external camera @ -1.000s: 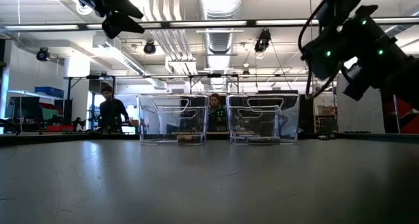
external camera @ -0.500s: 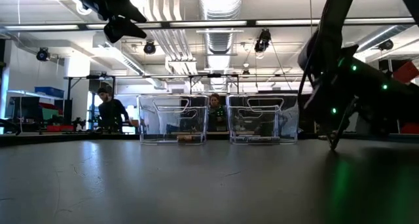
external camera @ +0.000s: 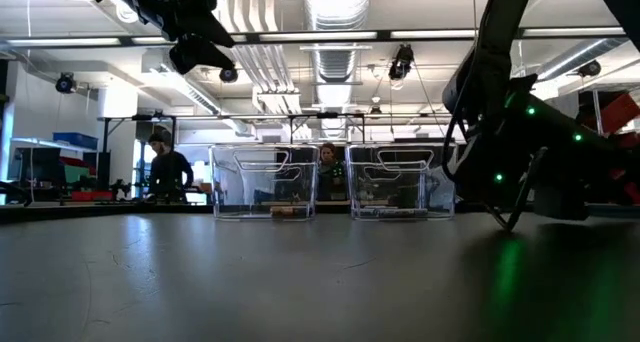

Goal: Sort batteries
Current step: Put the white battery into the right transparent bin

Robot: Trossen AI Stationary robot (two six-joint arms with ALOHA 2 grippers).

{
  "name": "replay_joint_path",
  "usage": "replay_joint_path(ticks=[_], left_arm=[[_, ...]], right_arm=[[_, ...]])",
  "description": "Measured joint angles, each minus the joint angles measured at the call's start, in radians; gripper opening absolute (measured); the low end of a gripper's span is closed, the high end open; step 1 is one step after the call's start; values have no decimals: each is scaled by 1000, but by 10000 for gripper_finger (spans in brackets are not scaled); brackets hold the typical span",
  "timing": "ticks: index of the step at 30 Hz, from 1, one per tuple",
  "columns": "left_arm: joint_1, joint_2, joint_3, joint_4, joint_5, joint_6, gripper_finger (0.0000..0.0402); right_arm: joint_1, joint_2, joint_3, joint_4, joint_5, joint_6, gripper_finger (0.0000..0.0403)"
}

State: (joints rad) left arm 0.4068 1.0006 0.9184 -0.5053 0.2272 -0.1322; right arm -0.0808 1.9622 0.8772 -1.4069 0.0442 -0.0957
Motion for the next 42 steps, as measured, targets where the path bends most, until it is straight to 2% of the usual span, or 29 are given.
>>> replay_joint_path(ticks=[10, 19, 24, 36, 42], left_arm=[[-2, 12, 0, 0, 1, 13, 213], [-2, 12, 0, 0, 1, 18, 213], [-2, 12, 0, 0, 1, 19, 213], [-12, 12, 0, -2, 2, 18, 213], [-24, 12, 0, -7, 2, 15, 213]], right_arm=[[-24, 103, -37, -8, 56, -24, 341], [-24, 156, -35, 1, 52, -13, 341], [-24, 111, -26, 6, 31, 24, 340], [-22, -95, -41, 37, 30, 131, 335], [-23, -79, -47, 33, 30, 142, 336]])
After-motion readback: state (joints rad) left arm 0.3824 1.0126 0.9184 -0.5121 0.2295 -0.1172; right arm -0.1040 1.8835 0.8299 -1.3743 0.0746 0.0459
